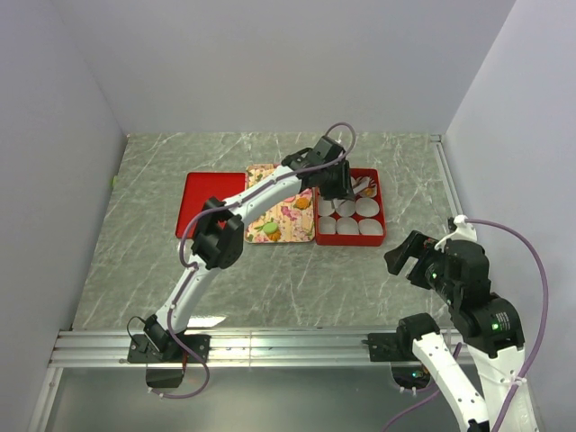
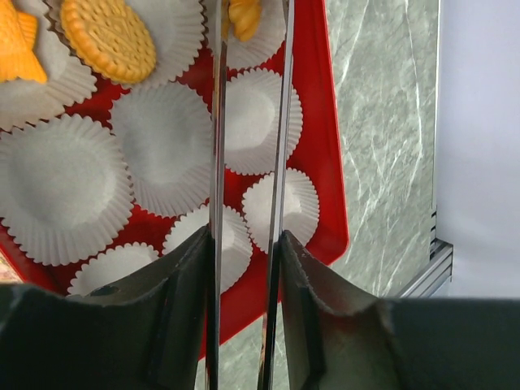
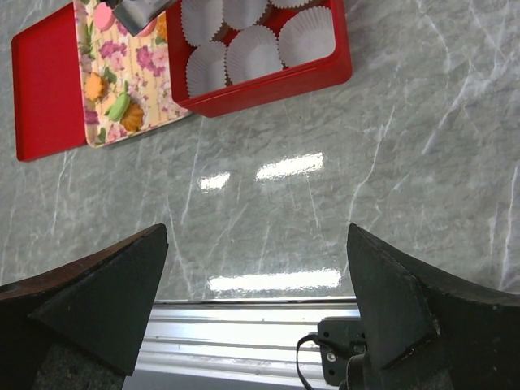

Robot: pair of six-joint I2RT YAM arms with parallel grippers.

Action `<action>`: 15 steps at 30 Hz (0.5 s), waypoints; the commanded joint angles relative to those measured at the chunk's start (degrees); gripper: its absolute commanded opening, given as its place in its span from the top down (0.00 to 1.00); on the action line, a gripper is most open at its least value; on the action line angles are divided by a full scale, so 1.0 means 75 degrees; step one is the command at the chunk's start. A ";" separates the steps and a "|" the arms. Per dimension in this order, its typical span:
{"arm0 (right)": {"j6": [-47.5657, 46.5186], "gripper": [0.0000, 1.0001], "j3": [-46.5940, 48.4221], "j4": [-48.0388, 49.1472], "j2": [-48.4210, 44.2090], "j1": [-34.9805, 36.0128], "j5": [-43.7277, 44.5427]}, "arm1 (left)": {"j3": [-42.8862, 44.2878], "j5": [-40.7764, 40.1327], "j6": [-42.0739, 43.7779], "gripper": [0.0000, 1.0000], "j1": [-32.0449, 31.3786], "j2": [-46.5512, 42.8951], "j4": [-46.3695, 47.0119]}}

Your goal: Pack the cookies

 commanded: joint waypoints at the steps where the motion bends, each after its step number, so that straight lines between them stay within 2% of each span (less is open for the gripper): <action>1: 0.0002 0.02 -0.0042 0.0221 0.0060 0.0067 0.0164 | 0.0225 0.0036 0.0102 0.57 0.0090 -0.0197 0.0430; 15: 0.0272 0.03 -0.0148 0.0373 0.0049 0.0078 0.0234 | 0.0249 -0.0011 0.0277 0.57 0.0594 -0.1567 0.0067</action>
